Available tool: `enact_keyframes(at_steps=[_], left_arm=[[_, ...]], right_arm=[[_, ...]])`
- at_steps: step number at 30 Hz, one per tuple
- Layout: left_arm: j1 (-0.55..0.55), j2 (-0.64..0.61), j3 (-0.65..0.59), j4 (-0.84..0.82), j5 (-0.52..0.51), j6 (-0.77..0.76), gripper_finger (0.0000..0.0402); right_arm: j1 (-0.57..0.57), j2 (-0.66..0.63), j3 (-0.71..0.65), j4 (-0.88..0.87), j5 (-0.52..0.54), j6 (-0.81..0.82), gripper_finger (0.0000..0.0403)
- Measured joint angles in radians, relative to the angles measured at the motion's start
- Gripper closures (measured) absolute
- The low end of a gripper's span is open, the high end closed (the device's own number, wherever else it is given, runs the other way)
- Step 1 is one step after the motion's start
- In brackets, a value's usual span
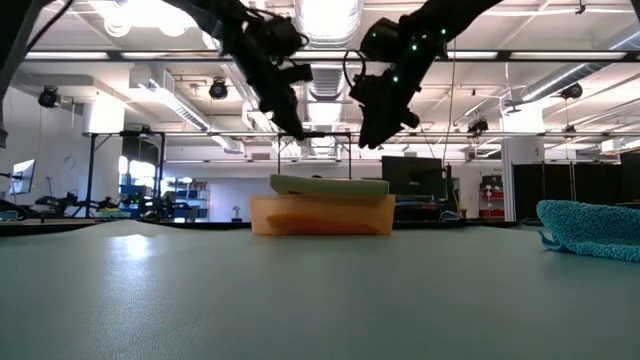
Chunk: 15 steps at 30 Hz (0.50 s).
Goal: Fold microfiber towels
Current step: Fold the blue towel
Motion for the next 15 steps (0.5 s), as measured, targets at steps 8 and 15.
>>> enact_keyframes(at_steps=[8, 15], left_arm=[[0.005, 0.15, -0.002, 0.018, 0.005, 0.0, 0.0237], [0.043, 0.22, -0.002, 0.064, -0.064, -0.13, 0.0237]], right_arm=[[-0.021, 0.009, -0.001, -0.057, 0.0, 0.025, 0.0249], [-0.027, -0.026, -0.001, -0.092, 0.0, 0.005, 0.0265]])
